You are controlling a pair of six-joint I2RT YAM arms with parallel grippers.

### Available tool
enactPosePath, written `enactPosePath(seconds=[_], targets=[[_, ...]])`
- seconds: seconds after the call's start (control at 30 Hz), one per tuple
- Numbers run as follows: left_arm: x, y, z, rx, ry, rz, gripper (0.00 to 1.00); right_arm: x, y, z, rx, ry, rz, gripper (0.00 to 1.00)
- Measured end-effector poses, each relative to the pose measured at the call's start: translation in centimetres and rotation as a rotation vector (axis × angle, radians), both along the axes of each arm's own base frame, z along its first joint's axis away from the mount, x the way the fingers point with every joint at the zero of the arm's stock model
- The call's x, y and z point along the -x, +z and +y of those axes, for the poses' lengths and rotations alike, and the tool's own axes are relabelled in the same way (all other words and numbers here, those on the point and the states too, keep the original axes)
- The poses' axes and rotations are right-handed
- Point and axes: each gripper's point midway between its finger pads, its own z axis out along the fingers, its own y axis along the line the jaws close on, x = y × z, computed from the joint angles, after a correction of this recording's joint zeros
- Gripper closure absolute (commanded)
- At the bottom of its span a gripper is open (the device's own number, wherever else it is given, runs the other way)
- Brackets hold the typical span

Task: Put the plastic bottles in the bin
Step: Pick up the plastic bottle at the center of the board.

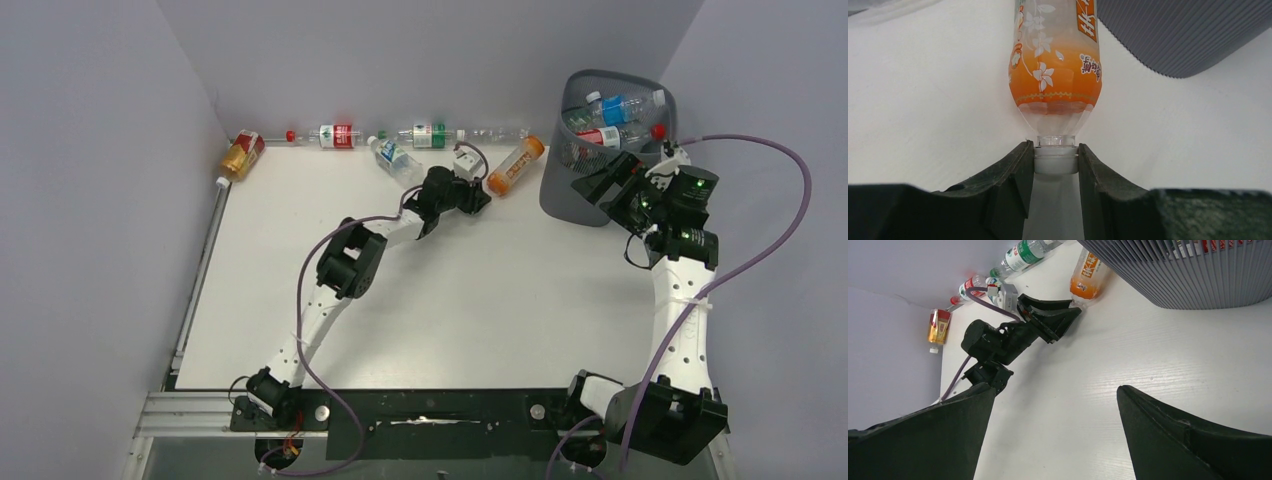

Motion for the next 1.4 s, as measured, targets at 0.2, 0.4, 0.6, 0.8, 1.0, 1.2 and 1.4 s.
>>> enactPosePath(seconds=[0.2,0.4,0.6,0.8,1.0,1.2,1.4], targets=[[2.6,-0.1,2.5,-0.041,0.006,0.041,0.80,-0.1,-0.1,0.2,-0.008,0.007,-0.002,0.01],[7.0,0.5,6.0,-0.098,0.015,0.097,0.81,0.5,-0.6,0.8,-0.021,0.013,0.001,0.01],[11.5,3.9,8.7,-0.137,0.036,0.127,0.82,2.4,-1.0,1.8,-0.030,0.031,-0.021,0.02],[17.3,10.2,8.2,-0.131,0.000,0.089,0.82,4.4,-2.0,3.1,-0.048,0.067,-0.027,0.02],[23.0,12.7,8.3,-0.114,-0.049,0.116,0.82,6.5,-1.1,4.4,-0.055,0.101,-0.071,0.02],[25.5,11.4,10.6,-0.152,-0.018,0.216,0.82,8.7,-1.2,5.5,-0.072,0.131,-0.100,0.02],[27.1,13.8,11.4,-0.120,-0.016,0.230,0.81,9.2,-1.9,5.9,-0.091,0.140,-0.085,0.02]])
